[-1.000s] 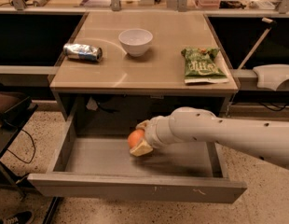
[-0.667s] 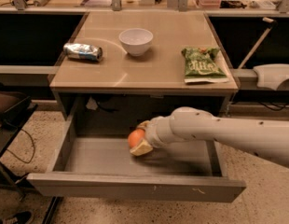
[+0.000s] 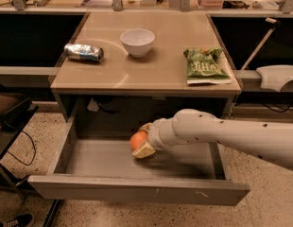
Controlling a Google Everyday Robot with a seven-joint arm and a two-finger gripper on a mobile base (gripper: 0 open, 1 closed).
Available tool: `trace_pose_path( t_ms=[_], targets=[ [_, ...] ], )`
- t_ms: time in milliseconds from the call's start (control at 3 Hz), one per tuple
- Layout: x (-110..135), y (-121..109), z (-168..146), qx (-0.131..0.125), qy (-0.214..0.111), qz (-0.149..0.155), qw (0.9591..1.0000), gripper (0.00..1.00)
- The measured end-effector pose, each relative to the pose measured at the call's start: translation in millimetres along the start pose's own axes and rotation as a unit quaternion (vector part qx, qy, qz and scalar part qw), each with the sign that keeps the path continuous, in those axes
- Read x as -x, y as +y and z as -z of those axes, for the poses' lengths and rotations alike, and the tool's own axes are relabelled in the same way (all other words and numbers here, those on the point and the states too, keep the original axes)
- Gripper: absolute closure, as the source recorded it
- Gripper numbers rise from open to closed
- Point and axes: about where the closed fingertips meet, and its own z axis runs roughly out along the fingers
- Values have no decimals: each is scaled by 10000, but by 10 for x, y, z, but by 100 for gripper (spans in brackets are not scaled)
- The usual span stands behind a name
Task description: Place orange into top drawer
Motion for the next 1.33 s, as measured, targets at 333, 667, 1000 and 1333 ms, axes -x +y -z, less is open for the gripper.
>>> trace_pose_path(
  t_ms=[333, 667, 1000, 1333],
  targets=[
    [0, 0, 0, 0, 0, 0, 10000, 35],
    [0, 0, 0, 0, 0, 0, 10000, 12],
    [0, 0, 0, 0, 0, 0, 10000, 0],
    [0, 0, 0, 1, 0, 0, 10000, 0]
  ],
)
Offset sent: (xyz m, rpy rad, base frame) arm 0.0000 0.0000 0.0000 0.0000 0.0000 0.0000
